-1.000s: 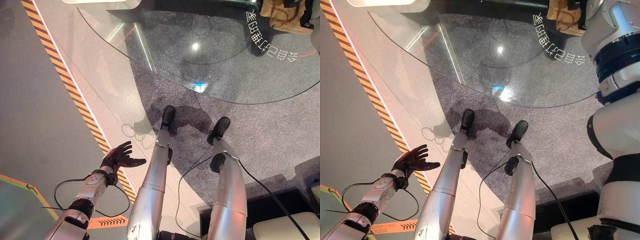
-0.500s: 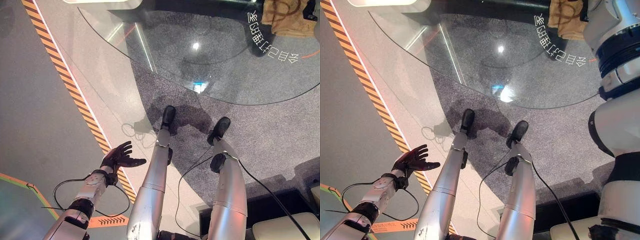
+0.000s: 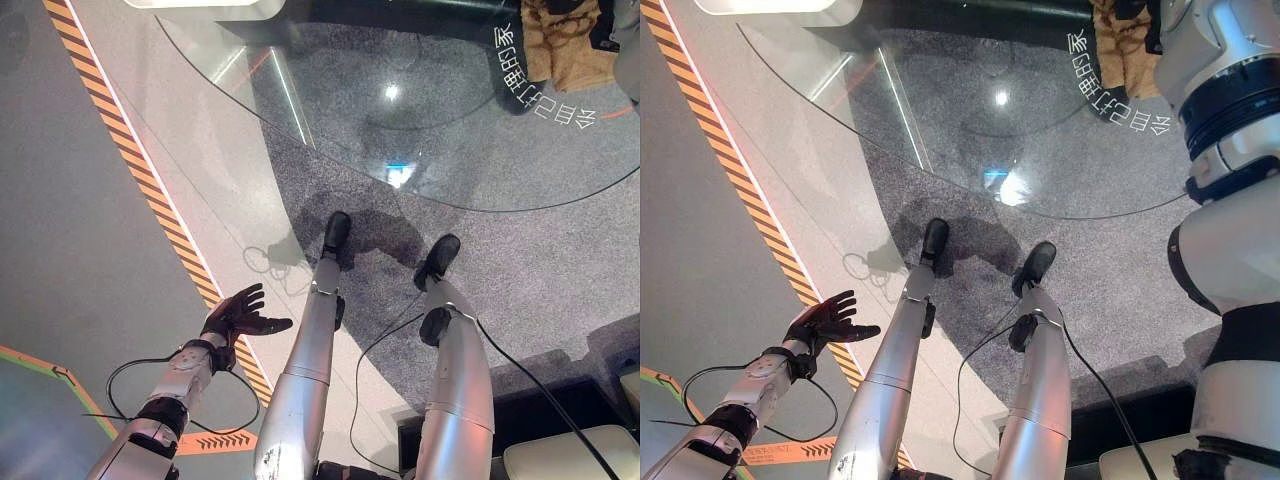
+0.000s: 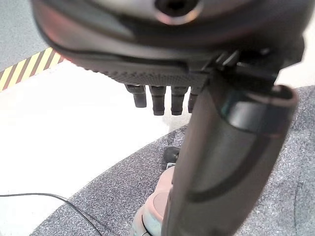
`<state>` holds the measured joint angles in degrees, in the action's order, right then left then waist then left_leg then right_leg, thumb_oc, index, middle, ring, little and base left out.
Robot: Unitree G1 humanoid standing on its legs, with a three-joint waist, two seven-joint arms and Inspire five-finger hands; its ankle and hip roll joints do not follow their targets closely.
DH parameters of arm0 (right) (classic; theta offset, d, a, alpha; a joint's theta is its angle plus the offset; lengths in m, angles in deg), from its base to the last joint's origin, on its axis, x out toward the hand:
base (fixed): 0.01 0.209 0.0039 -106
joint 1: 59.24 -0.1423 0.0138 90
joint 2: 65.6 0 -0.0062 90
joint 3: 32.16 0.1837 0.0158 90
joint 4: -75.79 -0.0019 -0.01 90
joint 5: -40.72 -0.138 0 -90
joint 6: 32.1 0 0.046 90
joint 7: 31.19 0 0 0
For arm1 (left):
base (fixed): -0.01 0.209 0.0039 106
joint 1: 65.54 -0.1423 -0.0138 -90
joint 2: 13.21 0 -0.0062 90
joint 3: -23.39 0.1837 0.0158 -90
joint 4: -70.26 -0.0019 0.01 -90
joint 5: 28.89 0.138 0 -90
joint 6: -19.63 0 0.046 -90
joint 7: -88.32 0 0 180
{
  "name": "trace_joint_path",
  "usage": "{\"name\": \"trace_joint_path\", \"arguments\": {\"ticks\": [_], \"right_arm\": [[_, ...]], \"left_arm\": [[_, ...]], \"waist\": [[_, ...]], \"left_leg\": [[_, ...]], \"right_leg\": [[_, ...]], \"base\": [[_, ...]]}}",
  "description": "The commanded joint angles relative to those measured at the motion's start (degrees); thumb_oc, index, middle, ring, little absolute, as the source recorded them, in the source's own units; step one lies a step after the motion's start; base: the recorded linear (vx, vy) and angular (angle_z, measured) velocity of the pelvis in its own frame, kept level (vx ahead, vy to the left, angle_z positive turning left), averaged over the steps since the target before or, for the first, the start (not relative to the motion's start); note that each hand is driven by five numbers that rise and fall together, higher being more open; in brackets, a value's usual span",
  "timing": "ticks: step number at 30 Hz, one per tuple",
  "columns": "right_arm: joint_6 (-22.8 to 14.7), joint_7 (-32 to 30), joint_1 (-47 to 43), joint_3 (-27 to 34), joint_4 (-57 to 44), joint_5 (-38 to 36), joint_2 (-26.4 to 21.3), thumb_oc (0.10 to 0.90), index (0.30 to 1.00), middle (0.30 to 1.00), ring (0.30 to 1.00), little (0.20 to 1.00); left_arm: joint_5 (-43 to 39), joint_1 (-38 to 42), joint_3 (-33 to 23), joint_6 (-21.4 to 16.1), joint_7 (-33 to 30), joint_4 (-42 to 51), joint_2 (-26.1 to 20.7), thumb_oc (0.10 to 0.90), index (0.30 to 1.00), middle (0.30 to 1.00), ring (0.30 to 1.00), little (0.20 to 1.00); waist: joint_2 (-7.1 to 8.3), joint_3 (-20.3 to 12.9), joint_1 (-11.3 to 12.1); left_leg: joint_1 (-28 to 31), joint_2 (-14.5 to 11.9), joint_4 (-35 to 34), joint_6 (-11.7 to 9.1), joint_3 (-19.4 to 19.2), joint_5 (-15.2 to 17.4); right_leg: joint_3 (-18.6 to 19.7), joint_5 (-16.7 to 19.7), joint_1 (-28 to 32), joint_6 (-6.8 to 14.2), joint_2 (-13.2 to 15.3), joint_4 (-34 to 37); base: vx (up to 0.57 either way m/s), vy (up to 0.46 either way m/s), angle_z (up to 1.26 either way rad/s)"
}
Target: Wipe the table with a cloth and put it in the basket.
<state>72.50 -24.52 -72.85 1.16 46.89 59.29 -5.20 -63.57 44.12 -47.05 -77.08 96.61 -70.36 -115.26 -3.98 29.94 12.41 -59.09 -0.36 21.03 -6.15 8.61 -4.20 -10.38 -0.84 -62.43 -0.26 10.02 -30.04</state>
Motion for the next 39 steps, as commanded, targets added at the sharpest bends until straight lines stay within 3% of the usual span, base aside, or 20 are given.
{"name": "trace_joint_path", "arguments": {"ticks": [1, 2, 3, 4, 22, 39], "right_arm": [[-0.94, -0.11, 2.86, -4.5, -1.99, 0.99, -1.07, 0.1, 0.3, 0.3, 0.3, 0.2], [-0.78, -2.01, 2.74, -4.42, -1.73, 1.3, -1.05, 0.295, 0.467, 0.467, 0.467, 0.395], [-0.72, -4.48, 2.55, -4.18, -1.39, 1.63, -0.98, 0.605, 0.733, 0.733, 0.733, 0.705], [-0.49, -6.2, 2.28, -4.14, -1.13, 2.24, -0.86, 0.8, 0.9, 0.9, 0.9, 0.9], [1.14, -22.34, -0.31, -5.19, -6.37, 4.53, -1.73, 0.8, 0.9, 0.9, 0.9, 0.9], [2.88, -27.68, -0.99, -6.93, -6.38, 7.41, -1.76, 0.8, 0.9, 0.9, 0.9, 0.9]], "left_arm": [[0.46, -6.7, -0.29, 0.42, 0.36, 0.21, -3.15, 0.8, 0.9, 0.9, 0.9, 0.9], [0.28, -6.66, -0.19, 0.29, 0.4, 0.1, -3.17, 0.8, 0.9, 0.9, 0.9, 0.9], [0.23, -6.69, -0.12, -0.05, 0.52, -0.12, -3.09, 0.8, 0.9, 0.9, 0.9, 0.9], [0.19, -6.61, -0.08, -0.27, 0.65, -0.42, -3.06, 0.8, 0.9, 0.9, 0.9, 0.9], [-0.69, -6.22, 0.47, -1.17, 0.56, -0.79, -3.05, 0.8, 0.9, 0.9, 0.9, 0.9], [-0.96, -5.13, 0.95, -1.3, 0.83, -1.35, -3.22, 0.8, 0.9, 0.9, 0.9, 0.9]], "waist": [[-2.61, -0.15, -0.38], [-2.66, -0.15, -0.4], [-2.74, -0.15, -0.42], [-2.75, -0.15, -0.42], [-2.44, -0.15, -0.89], [-2.66, -0.15, -0.79]], "left_leg": [[-0.13, 1.13, -0.11, 4.21, -2.94, 0.07], [-0.25, 1.19, -0.01, 4.23, -2.94, 0.09], [-0.31, 1.2, 0.03, 4.24, -2.96, 0.13], [-0.27, 1.16, 0.0, 4.23, -2.98, 0.14], [0.45, 1.54, -0.26, 4.49, -2.98, 0.42], [-0.04, 1.78, -0.01, 4.56, -2.96, 0.68]], "right_leg": [[-0.26, -0.03, 2.97, 1.07, -1.26, 2.63], [-0.2, 0.03, 2.89, 1.07, -1.3, 2.65], [-0.12, 0.03, 2.86, 1.09, -1.33, 2.69], [-0.13, 0.06, 2.91, 1.13, -1.3, 2.73], [-0.02, 0.28, 3.87, 1.64, -1.5, 3.63], [-0.14, 0.2, 3.75, 1.83, -1.25, 3.97]], "base": [[0.0, 0.0, 0.0], [0.0, 0.0, 0.0], [0.0, 0.0, 0.0], [0.0, 0.0, 0.0], [0.0, 0.0, 0.0], [0.0, 0.0, 0.0]]}}
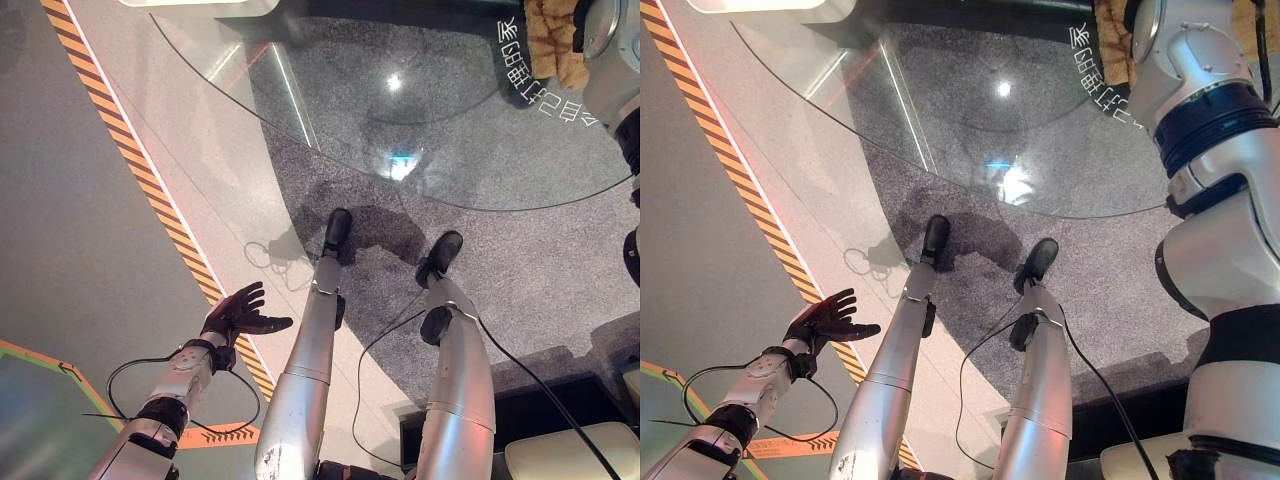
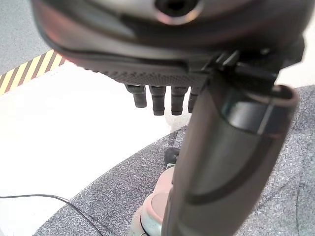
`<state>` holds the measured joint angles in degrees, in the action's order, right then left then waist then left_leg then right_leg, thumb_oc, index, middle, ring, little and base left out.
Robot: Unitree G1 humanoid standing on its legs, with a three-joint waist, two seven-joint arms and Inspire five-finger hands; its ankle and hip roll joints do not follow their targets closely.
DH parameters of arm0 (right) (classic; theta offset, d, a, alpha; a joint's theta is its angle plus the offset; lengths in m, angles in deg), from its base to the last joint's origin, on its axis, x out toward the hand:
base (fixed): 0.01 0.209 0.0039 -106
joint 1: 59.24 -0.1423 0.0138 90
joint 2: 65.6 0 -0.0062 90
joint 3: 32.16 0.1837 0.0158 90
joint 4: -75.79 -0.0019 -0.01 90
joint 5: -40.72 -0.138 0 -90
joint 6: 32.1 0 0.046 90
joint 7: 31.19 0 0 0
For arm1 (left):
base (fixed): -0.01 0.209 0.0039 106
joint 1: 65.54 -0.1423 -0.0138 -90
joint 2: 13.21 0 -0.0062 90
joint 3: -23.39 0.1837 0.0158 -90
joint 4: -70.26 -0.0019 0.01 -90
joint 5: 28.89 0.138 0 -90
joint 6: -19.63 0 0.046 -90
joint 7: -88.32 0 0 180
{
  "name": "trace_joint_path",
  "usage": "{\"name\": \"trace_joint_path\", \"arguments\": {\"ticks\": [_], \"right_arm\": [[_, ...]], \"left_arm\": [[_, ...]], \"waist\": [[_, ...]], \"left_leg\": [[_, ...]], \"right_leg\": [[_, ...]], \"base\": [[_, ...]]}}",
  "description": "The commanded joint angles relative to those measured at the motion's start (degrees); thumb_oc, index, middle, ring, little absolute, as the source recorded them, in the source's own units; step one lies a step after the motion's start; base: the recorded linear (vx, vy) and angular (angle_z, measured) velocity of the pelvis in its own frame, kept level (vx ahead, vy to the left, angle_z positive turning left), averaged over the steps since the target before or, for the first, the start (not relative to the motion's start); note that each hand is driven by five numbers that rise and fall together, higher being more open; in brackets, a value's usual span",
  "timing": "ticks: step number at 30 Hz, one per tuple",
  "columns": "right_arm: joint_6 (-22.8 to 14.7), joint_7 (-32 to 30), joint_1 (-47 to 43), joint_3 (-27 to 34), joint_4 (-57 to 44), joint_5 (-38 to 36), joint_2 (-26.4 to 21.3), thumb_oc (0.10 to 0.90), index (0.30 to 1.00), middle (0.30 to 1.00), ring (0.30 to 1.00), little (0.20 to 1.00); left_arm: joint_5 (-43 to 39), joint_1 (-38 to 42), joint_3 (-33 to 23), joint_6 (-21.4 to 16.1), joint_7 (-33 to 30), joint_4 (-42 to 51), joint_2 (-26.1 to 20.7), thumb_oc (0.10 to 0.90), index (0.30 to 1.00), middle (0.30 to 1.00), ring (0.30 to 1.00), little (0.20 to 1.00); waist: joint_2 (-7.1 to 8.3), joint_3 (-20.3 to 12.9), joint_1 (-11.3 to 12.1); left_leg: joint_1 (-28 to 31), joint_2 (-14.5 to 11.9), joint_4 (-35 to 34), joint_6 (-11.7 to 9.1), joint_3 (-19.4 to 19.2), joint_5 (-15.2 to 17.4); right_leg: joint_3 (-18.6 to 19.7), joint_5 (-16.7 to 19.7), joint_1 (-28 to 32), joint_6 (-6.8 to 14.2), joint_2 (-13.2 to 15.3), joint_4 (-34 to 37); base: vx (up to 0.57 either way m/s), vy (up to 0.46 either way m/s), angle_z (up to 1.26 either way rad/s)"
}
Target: Wipe the table with a cloth and put it in the basket.
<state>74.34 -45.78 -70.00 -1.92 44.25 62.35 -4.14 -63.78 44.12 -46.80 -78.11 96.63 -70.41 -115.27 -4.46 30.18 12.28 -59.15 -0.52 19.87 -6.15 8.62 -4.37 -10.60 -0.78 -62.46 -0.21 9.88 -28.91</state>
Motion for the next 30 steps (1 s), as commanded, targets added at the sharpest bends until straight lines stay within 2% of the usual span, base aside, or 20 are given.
{"name": "trace_joint_path", "arguments": {"ticks": [1, 11, 15, 20, 30], "right_arm": [[1.2, -7.03, -3.86, -3.81, -3.7, 4.17, -2.81, 0.8, 0.9, 0.9, 0.9, 0.9], [1.8, -8.91, -3.61, -3.8, -3.99, 3.84, -3.47, 0.8, 0.9, 0.9, 0.9, 0.9], [1.88, -2.81, -2.59, -3.9, -3.73, 3.59, -3.36, 0.8, 0.9, 0.9, 0.9, 0.9], [1.12, -0.53, -2.13, -4.55, -2.73, 3.58, -2.78, 0.8, 0.9, 0.9, 0.9, 0.9], [1.77, -3.26, -4.01, -4.48, -0.01, 3.91, -1.91, 0.8, 0.9, 0.9, 0.9, 0.9]], "left_arm": [[-0.8, -5.1, 0.71, -0.29, 0.86, -1.39, -3.24, 0.8, 0.9, 0.9, 0.9, 0.9], [-0.94, -4.88, 0.67, -0.21, 1.34, -1.59, -3.47, 0.8, 0.9, 0.9, 0.9, 0.9], [-0.59, -4.34, 0.29, 0.27, 1.73, -1.69, -3.8, 0.8, 0.9, 0.9, 0.9, 0.9], [-0.84, -3.92, 0.22, 0.05, 2.75, -2.66, -4.34, 0.8, 0.9, 0.9, 0.9, 0.9], [-0.61, -5.13, 0.74, -0.78, 1.87, -1.86, -3.65, 0.8, 0.9, 0.9, 0.9, 0.9]], "waist": [[-2.18, -0.39, -0.67], [-2.17, -0.39, -0.8], [-2.14, -0.39, -0.73], [-2.2, -0.39, -0.58], [-2.89, -0.39, 0.01]], "left_leg": [[0.02, 1.97, 1.21, 4.56, -2.94, 0.89], [0.01, 2.07, 1.42, 4.6, -2.96, 1.15], [0.0, 2.03, 1.32, 4.6, -2.98, 1.12], [0.15, 1.8, 1.05, 4.48, -3.08, 1.01], [-0.18, 2.16, 0.86, 4.51, -2.75, 0.8]], "right_leg": [[0.09, 0.14, 3.78, 1.8, -1.13, 2.81], [0.1, 0.02, 3.8, 1.86, -1.1, 2.74], [-0.07, 0.05, 3.79, 1.89, -0.95, 2.79], [-0.28, 0.1, 3.92, 1.88, -0.74, 3.09], [-0.21, -0.04, 3.52, 1.85, -0.7, 2.78]], "base": [[0.0, 0.0, 0.0], [0.0, 0.0, 0.0], [0.0, 0.0, 0.0], [0.0, 0.0, 0.0], [0.0, 0.0, 0.0]]}}
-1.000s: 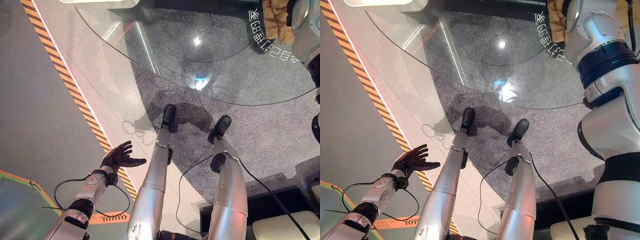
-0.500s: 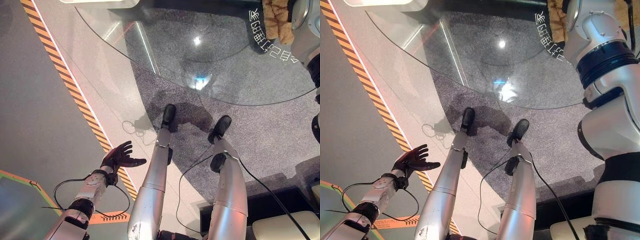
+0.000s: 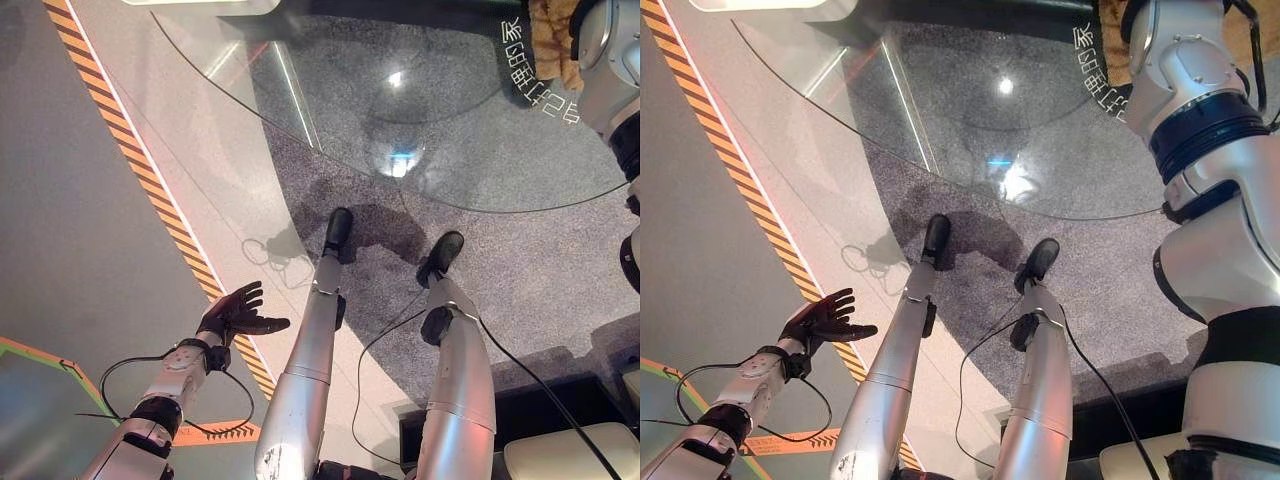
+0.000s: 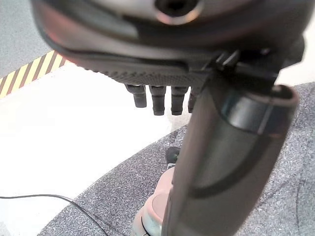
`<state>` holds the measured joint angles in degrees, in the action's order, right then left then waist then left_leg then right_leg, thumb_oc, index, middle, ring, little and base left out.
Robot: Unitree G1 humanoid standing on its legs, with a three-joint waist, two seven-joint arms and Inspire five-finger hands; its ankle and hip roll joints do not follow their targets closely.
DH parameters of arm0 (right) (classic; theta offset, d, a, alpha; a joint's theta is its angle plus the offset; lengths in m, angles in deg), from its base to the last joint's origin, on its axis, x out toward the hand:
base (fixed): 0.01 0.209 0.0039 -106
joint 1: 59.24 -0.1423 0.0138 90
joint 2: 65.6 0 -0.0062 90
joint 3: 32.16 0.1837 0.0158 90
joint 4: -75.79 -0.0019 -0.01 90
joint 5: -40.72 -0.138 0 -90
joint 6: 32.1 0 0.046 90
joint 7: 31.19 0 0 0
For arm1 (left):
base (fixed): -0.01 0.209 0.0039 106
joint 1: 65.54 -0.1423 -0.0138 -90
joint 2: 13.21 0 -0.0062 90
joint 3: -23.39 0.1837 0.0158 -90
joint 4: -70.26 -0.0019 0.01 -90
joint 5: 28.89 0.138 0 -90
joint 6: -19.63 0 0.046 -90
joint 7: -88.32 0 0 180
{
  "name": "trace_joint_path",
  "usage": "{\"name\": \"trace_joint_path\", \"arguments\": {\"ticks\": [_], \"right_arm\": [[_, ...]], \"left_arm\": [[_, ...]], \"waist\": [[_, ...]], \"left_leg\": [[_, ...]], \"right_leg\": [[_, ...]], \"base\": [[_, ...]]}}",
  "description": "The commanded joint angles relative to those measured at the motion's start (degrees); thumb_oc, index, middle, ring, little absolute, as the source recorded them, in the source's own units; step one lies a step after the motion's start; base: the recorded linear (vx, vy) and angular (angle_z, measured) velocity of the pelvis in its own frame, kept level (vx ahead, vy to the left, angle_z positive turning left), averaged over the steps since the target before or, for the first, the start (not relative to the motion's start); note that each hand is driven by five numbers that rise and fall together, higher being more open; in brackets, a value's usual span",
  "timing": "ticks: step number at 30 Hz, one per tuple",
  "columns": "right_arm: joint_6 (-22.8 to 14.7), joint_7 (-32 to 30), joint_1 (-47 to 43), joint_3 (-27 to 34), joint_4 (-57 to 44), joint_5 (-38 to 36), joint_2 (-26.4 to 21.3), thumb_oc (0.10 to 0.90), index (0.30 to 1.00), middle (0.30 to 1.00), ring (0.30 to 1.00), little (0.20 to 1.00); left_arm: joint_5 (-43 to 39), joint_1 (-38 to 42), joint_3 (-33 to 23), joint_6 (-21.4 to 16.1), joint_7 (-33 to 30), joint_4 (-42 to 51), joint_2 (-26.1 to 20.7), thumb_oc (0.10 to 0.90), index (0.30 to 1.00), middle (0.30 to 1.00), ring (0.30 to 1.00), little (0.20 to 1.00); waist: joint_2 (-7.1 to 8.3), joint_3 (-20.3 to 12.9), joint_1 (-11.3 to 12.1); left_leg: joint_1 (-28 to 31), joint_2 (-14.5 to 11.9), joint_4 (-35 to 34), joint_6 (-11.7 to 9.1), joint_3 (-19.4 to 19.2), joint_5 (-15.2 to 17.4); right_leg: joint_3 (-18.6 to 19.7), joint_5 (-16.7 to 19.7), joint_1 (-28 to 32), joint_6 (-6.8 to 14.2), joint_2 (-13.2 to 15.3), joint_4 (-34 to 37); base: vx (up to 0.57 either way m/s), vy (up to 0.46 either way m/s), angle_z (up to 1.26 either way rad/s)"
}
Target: Wipe the table with a cloth and put it in the basket.
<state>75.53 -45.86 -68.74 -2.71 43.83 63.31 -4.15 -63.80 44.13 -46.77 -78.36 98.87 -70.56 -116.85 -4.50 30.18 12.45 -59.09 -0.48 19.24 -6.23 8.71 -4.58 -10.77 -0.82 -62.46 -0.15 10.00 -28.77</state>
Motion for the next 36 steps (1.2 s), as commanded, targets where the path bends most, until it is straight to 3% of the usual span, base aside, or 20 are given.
{"name": "trace_joint_path", "arguments": {"ticks": [1, 8, 36], "right_arm": [[0.86, -4.05, -5.26, -3.58, 0.27, 2.98, -2.05, 0.8, 0.9, 0.9, 0.9, 0.9], [1.2, -6.76, -5.44, -2.76, -0.11, 2.78, -2.66, 0.8, 0.9, 0.9, 0.9, 0.9], [1.57, -8.03, -5.73, -3.17, -1.08, 2.73, -3.07, 0.8, 0.9, 0.9, 0.9, 0.9]], "left_arm": [[-0.58, -5.19, 0.8, -0.49, -0.52, -1.56, -2.01, 0.8, 0.9, 0.9, 0.9, 0.9], [-0.73, -5.39, 0.81, -0.36, -0.59, -1.13, -1.94, 0.8, 0.9, 0.9, 0.9, 0.9], [-0.92, -5.29, 0.74, -0.69, -0.24, -1.32, -2.21, 0.8, 0.9, 0.9, 0.9, 0.9]], "waist": [[-2.84, -0.38, -0.18], [-2.72, -0.38, -0.32], [-2.42, -0.38, -0.45]], "left_leg": [[-0.25, 2.14, 1.49, 4.6, -2.83, 1.0], [-0.07, 2.18, 1.49, 4.66, -2.85, 1.08], [0.37, 2.1, 1.12, 4.67, -2.94, 1.06]], "right_leg": [[-0.07, -0.01, 3.51, 1.8, -0.79, 2.61], [-0.09, -0.07, 3.69, 1.85, -0.94, 2.55], [-0.18, 0.12, 4.31, 1.94, -0.92, 3.33]], "base": [[0.0, 0.0, 0.0], [0.0, 0.0, 0.0], [0.0, 0.0, 0.0]]}}
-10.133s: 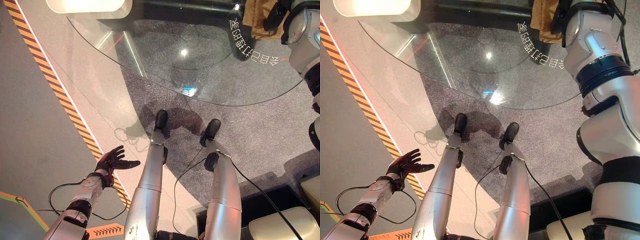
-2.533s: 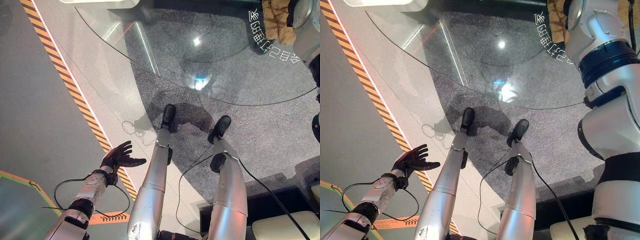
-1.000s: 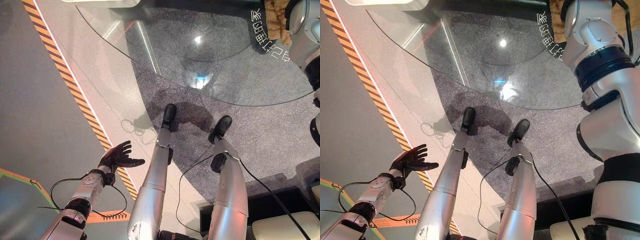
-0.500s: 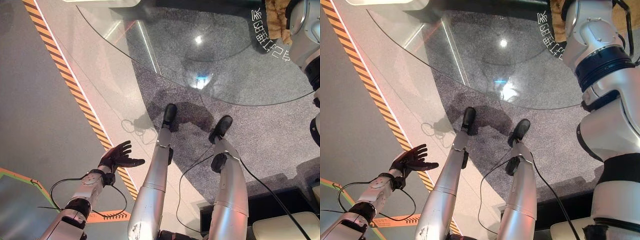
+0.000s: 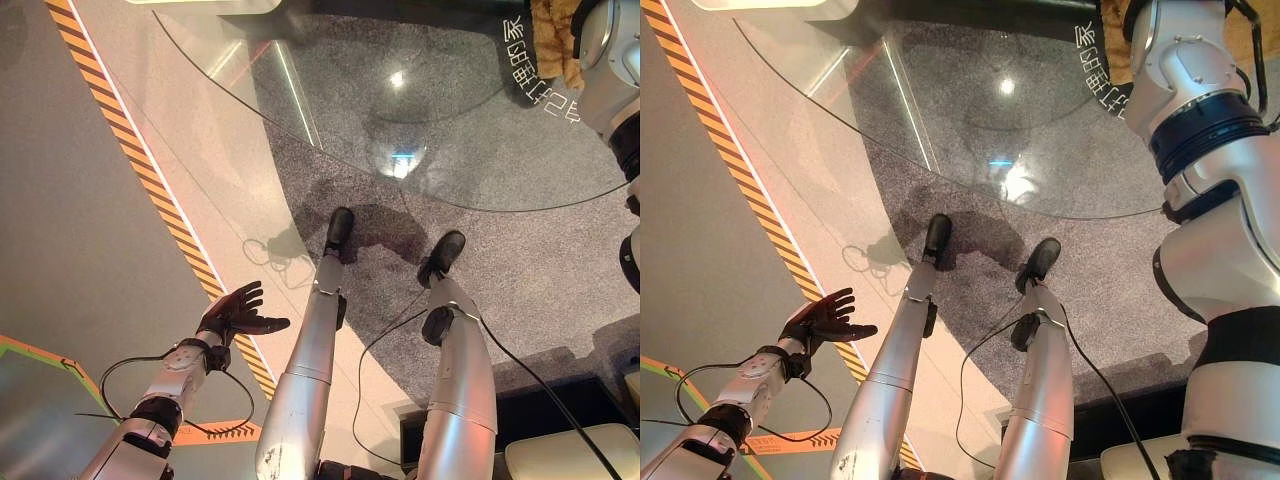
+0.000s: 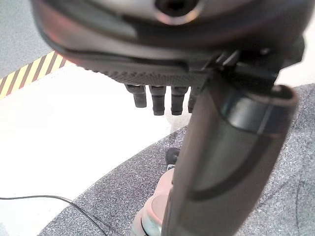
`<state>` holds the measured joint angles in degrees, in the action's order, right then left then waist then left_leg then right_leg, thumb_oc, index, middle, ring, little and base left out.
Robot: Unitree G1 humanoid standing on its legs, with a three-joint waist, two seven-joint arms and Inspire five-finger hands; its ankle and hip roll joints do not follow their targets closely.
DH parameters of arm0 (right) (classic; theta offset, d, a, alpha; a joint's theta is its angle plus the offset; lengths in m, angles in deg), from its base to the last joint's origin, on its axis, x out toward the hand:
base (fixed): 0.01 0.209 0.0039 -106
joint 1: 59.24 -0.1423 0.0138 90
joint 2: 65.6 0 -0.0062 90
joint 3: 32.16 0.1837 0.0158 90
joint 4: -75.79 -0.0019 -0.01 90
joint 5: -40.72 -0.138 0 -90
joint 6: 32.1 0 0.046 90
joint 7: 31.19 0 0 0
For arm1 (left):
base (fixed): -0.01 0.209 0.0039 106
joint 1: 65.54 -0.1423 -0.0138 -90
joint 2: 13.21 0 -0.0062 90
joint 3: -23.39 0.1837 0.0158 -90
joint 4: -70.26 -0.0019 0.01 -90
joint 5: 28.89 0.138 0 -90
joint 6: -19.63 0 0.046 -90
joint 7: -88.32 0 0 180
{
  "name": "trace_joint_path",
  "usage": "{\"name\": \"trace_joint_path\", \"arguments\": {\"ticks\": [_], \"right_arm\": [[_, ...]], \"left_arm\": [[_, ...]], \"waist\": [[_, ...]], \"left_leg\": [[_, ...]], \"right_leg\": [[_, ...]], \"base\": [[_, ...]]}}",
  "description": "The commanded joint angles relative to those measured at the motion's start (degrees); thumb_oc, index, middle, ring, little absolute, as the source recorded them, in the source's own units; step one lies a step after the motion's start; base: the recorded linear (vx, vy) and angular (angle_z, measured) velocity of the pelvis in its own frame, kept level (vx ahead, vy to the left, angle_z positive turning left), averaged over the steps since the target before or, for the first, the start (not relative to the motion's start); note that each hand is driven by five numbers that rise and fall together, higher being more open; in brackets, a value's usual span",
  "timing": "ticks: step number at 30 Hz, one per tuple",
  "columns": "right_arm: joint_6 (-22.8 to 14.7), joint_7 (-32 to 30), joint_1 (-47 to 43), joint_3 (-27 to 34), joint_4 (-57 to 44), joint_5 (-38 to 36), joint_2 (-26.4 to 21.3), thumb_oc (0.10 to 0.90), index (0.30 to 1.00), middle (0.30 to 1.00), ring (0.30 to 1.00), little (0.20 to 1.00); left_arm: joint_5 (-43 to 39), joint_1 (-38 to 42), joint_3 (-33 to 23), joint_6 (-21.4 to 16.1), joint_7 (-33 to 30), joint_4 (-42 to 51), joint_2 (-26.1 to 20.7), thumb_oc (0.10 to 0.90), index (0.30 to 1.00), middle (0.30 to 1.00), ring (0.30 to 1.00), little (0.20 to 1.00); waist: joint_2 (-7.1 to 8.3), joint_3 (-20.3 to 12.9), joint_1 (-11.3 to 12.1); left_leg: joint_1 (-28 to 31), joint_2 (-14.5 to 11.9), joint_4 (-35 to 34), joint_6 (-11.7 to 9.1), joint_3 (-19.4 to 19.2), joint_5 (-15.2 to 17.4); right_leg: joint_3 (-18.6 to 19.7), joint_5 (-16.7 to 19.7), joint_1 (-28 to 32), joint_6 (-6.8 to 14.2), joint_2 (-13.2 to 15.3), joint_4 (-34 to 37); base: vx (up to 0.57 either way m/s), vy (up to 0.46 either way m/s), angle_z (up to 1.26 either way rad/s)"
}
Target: Wipe the table with a cloth and put it in the basket.
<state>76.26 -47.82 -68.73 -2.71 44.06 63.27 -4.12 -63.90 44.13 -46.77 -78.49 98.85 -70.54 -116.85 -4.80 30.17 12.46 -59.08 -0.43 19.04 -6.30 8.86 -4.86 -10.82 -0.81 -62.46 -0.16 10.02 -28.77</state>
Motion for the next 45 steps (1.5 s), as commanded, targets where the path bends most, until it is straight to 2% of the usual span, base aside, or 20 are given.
{"name": "trace_joint_path", "arguments": {"ticks": [1, 18, 45], "right_arm": [[0.95, -6.15, -5.76, -3.16, -1.35, 2.82, -3.09, 0.8, 0.9, 0.9, 0.9, 0.9], [1.83, -8.57, -6.03, -2.59, -1.31, 1.53, -3.5, 0.8, 0.9, 0.9, 0.9, 0.9], [1.98, -7.68, -6.68, -3.13, -1.28, 1.86, -3.56, 0.8, 0.9, 0.9, 0.9, 0.9]], "left_arm": [[-0.72, -5.31, 0.76, -0.65, -0.26, -1.37, -2.17, 0.8, 0.9, 0.9, 0.9, 0.9], [-0.96, -5.44, 0.71, -0.51, -0.06, -1.18, -2.6, 0.8, 0.9, 0.9, 0.9, 0.9], [-1.05, -5.87, 0.21, -0.98, 0.93, -1.72, -2.94, 0.8, 0.9, 0.9, 0.9, 0.9]], "waist": [[-2.12, -0.38, -0.44], [-1.93, -0.38, -0.48], [-2.0, -0.38, -0.38]], "left_leg": [[0.36, 2.06, 1.33, 4.74, -3.09, 1.35], [1.34, 2.03, 0.93, 4.79, -3.13, 1.55], [1.19, 2.05, 1.48, 4.82, -3.1, 1.82]], "right_leg": [[-0.14, 0.14, 4.29, 1.97, -0.91, 3.32], [-0.29, 0.37, 5.29, 2.32, -0.7, 3.98], [-0.14, 0.07, 5.34, 2.16, -0.62, 3.76]], "base": [[0.0, 0.0, 0.0], [0.0, 0.0, 0.0], [0.0, 0.0, 0.0]]}}
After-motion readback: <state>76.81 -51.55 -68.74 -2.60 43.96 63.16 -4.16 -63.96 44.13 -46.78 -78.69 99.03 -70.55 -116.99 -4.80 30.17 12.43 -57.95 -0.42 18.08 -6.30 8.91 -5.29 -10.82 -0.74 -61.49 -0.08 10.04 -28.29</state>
